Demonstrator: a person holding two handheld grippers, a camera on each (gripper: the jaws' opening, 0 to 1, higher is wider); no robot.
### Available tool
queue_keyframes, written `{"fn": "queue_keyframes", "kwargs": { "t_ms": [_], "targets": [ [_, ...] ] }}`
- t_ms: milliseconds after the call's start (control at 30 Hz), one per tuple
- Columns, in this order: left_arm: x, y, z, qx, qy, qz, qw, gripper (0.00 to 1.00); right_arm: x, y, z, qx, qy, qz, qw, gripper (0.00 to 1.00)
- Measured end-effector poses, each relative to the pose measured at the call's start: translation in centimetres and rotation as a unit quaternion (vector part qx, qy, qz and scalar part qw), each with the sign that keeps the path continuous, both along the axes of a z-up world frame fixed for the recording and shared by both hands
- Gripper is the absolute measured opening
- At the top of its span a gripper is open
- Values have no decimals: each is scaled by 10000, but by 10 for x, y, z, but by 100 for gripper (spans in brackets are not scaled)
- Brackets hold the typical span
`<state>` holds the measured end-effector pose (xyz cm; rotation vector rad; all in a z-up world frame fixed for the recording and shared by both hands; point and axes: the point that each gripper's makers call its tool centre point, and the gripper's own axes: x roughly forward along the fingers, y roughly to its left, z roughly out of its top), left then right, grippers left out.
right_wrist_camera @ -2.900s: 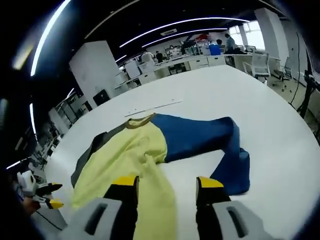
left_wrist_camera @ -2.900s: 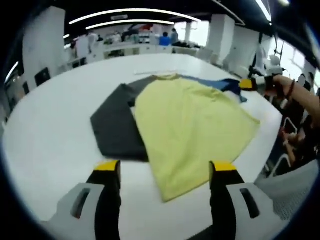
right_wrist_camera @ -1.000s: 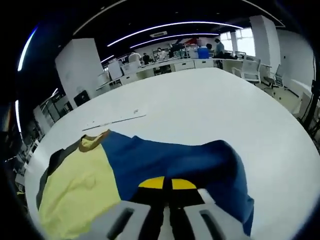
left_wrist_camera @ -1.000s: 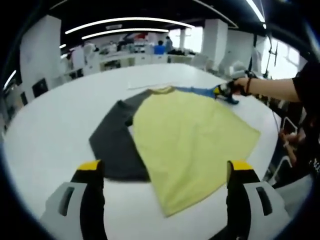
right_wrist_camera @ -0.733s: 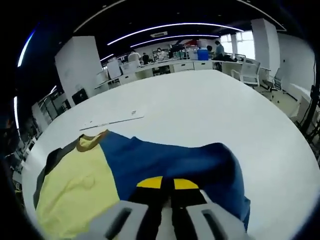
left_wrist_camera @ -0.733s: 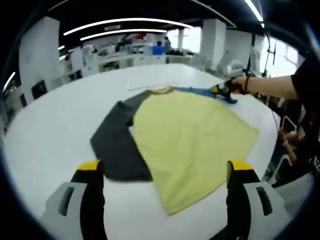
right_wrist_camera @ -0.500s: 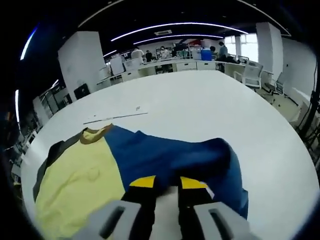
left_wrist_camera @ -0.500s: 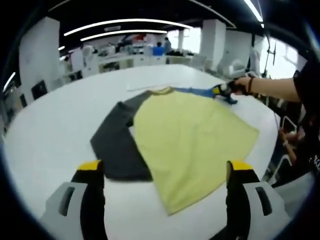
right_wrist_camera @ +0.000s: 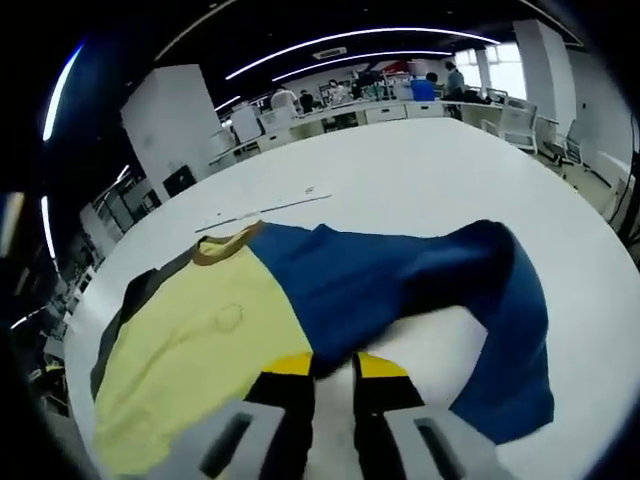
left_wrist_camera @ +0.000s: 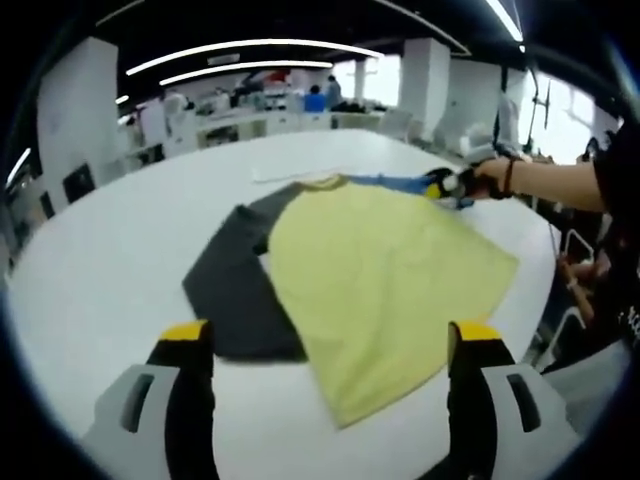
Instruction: Fold the garment on the visible template until the final outline fits inside the template.
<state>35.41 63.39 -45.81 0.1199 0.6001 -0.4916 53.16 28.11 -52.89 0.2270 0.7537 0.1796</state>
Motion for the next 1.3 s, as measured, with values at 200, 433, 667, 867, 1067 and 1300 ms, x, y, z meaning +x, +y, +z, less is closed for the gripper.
{"fn": "queue_keyframes", "kwargs": {
  "t_ms": [200,433,667,867,1067,1300],
  "targets": [
    [-1,2,-1,4,17,25,10000,91,12,-1,8,37,-254,34,9997,0],
    [-1,3,-4,10,55,24,10000,90,13,-4,17,-295,-367,280,9985,0],
    [0,0,-2,-3,10,-23,10000,91,11,-3,6,-459,-266,288,9982,0],
    [0,2,-2,22,-17,-29,10000,95,11,-8,4,-495,-226,126,9984,4],
    [0,2,0,40,-70,-39,10000,99,8,-12,21,-364,-390,21,9986,23],
    [1,-3,4,82,-222,-150,9996,99,-9,-20,34,-409,-567,77,9975,33]
  ]
}}
